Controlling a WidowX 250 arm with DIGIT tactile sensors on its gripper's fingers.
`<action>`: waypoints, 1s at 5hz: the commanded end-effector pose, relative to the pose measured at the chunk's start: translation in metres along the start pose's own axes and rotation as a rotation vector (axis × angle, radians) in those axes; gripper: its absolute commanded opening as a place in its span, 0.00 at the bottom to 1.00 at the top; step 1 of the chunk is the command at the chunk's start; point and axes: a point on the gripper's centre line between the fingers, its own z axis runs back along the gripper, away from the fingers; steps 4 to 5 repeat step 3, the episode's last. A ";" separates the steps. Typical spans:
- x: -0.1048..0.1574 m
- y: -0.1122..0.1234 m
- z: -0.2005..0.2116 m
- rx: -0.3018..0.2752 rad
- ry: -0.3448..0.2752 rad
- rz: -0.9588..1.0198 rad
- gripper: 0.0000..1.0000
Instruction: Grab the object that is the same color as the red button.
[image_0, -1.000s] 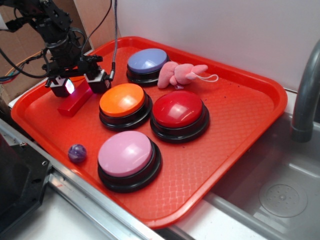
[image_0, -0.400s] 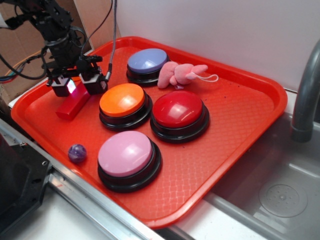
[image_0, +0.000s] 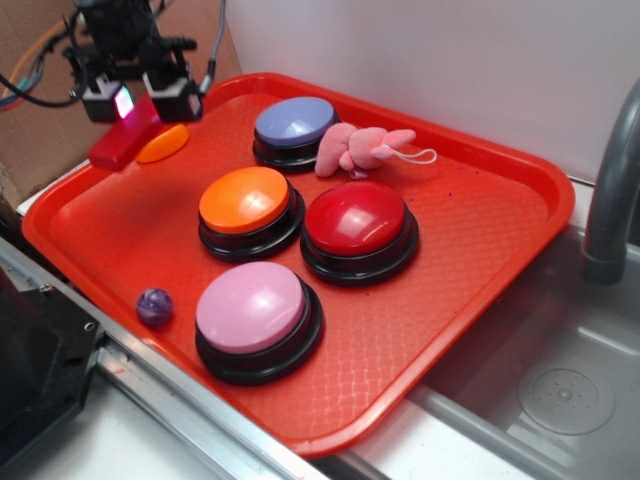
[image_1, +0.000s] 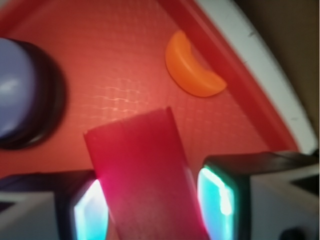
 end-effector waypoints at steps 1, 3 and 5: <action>-0.004 -0.018 0.103 -0.170 -0.032 -0.049 0.00; -0.004 -0.016 0.109 -0.129 -0.092 0.024 0.00; -0.004 -0.016 0.109 -0.129 -0.092 0.024 0.00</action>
